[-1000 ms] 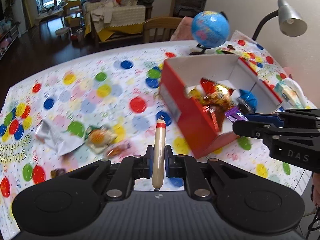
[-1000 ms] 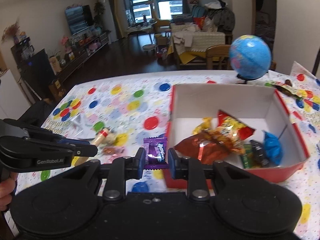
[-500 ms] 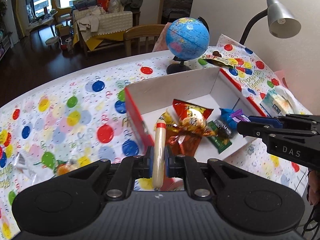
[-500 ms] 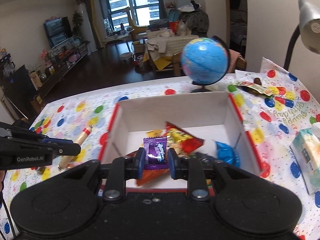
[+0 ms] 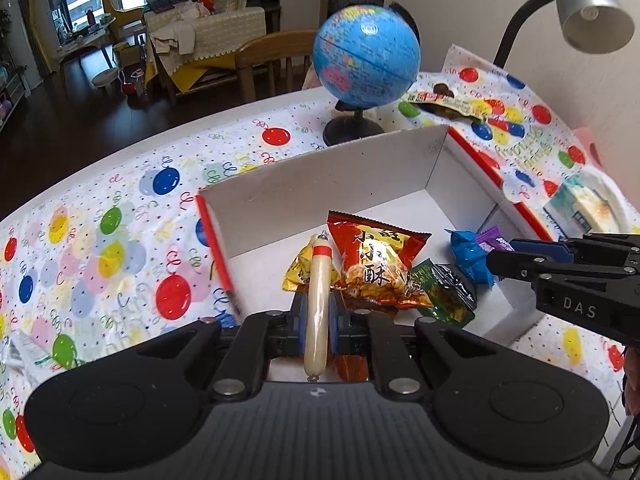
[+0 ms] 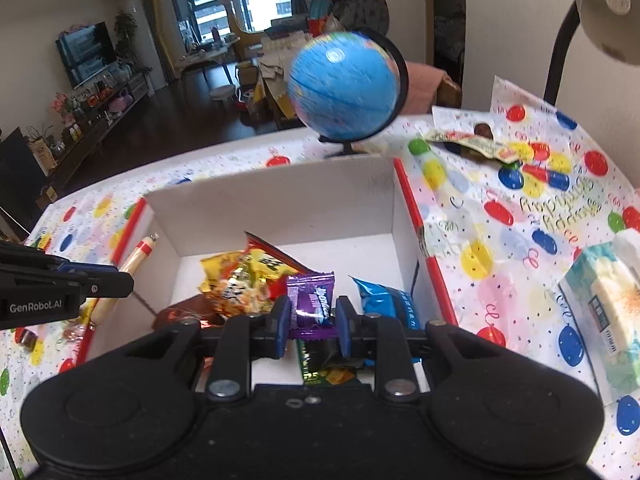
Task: Organize snacks
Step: 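Carry the stick snack with the left tool while the right tool carries the purple candy to the box, then release the stick snack into the box with the left tool while the right tool drops the purple candy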
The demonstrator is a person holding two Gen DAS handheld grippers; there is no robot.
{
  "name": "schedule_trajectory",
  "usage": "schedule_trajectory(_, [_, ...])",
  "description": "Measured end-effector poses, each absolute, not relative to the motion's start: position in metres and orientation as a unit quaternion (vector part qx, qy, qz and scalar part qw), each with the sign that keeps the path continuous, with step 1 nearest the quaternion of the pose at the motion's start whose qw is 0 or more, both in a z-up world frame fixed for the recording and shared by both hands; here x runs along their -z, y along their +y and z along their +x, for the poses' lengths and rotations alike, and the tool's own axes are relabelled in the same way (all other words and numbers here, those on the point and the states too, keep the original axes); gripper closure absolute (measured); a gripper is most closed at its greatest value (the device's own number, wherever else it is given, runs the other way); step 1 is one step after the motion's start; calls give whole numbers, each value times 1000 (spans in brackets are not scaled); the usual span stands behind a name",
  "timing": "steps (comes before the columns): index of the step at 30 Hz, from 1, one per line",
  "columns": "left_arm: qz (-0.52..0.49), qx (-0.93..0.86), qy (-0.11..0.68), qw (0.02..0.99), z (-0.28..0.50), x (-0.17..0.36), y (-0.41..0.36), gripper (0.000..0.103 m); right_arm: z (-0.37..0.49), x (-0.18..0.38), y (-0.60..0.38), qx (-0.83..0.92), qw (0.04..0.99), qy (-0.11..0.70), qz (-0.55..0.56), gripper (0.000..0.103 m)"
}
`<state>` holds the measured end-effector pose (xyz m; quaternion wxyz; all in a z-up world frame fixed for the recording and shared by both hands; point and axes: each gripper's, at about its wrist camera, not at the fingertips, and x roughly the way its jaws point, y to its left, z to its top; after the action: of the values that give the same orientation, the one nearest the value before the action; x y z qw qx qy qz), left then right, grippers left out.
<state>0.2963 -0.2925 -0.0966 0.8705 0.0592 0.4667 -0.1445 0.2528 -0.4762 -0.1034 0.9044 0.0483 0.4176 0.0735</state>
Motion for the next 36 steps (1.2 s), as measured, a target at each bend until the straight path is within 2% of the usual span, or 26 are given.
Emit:
schedule_trajectory(18, [90,124,513,845,330,146,-318,92,283,145,-475,-108,880,460,46,79])
schedule_trajectory(22, [89,122,519,841,330,149,-317,92,283,147,-476,-110,877,465,52,74])
schedule_trajectory(28, [86,130,518,841,326,142,-317,92,277,142,-475,-113,877,463,53,71])
schedule_trajectory(31, [83,137,511,844,320,136,-316,91,271,135,-473,-117,878,460,54,64])
schedule_trajectory(34, [75,143,507,847,315,129,-312,87,263,127,-473,-121,882,453,53,61])
schedule_trajectory(36, [69,145,501,850,310,124,-309,79,257,119,-472,-122,884,447,54,58])
